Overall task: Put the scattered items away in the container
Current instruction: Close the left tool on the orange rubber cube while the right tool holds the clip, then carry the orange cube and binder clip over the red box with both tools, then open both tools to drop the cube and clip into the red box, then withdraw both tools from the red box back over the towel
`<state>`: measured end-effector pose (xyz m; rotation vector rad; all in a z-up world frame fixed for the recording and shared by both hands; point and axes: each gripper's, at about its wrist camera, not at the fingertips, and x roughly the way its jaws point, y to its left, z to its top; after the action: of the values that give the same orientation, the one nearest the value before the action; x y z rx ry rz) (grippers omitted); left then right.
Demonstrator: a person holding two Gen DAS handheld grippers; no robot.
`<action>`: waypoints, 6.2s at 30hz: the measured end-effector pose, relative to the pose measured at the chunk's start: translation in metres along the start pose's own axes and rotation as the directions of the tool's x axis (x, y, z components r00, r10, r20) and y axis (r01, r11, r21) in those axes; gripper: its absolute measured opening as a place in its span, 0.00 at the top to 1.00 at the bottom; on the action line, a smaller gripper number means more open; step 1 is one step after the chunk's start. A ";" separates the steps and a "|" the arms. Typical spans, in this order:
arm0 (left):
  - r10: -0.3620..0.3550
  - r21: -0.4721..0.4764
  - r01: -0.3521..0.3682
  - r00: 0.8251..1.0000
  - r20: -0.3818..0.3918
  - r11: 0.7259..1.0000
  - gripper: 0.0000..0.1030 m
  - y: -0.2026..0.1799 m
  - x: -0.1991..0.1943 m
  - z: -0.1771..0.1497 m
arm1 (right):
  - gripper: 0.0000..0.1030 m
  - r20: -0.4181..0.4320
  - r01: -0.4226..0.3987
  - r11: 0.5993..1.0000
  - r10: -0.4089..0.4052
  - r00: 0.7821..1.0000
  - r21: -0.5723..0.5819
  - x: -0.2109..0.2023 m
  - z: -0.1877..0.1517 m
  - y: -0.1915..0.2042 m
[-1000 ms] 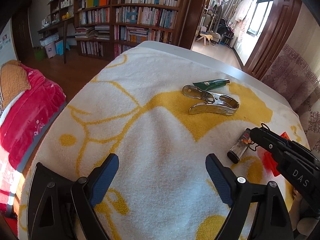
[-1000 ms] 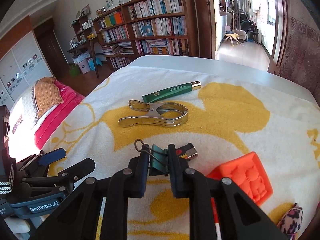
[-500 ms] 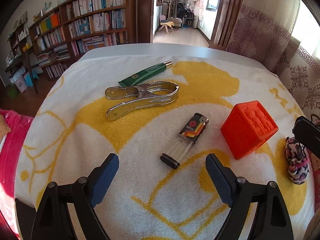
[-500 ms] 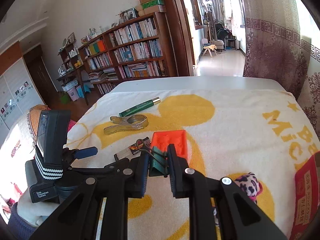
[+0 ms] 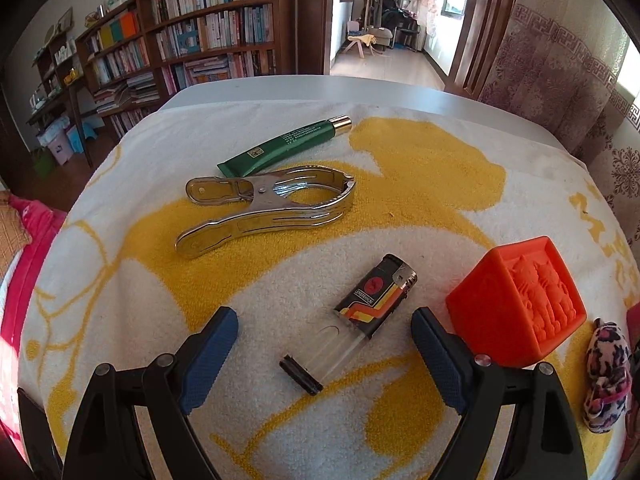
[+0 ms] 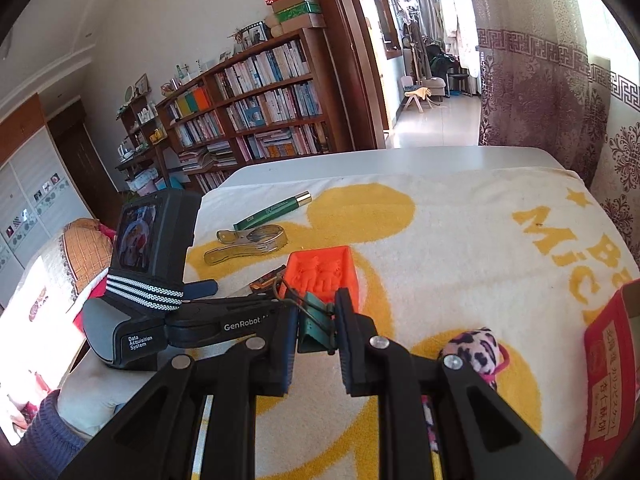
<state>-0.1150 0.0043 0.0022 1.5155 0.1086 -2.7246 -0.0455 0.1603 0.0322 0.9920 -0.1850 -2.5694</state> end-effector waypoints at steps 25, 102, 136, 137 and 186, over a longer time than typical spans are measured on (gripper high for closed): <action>-0.192 0.038 0.189 0.977 0.088 0.981 0.12 -0.062 -0.052 0.004 | 0.81 0.128 0.087 0.971 -0.118 0.985 0.224 -0.046 0.018 -0.066; -0.280 0.207 0.247 0.948 0.151 0.947 0.47 -0.166 -0.118 -0.035 | 0.81 0.241 0.188 0.904 -0.295 0.925 0.383 -0.154 -0.023 -0.127; -0.498 0.523 0.385 0.862 0.089 0.760 0.10 -0.349 -0.161 -0.060 | 0.57 0.141 0.395 0.772 -0.522 0.841 0.498 -0.226 -0.093 -0.209; -0.496 0.529 0.381 0.864 0.088 0.758 0.10 -0.350 -0.161 -0.061 | 0.51 0.139 0.399 0.765 -0.528 0.838 0.506 -0.226 -0.094 -0.210; -0.268 0.183 0.242 0.954 0.135 0.953 0.10 -0.132 -0.110 -0.041 | 0.23 0.153 0.325 0.879 -0.395 0.906 0.349 -0.160 -0.064 -0.124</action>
<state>-0.0287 0.1374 0.0805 1.4009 0.0843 -3.1202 0.0691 0.3378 0.0522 0.9154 -0.5343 -3.0678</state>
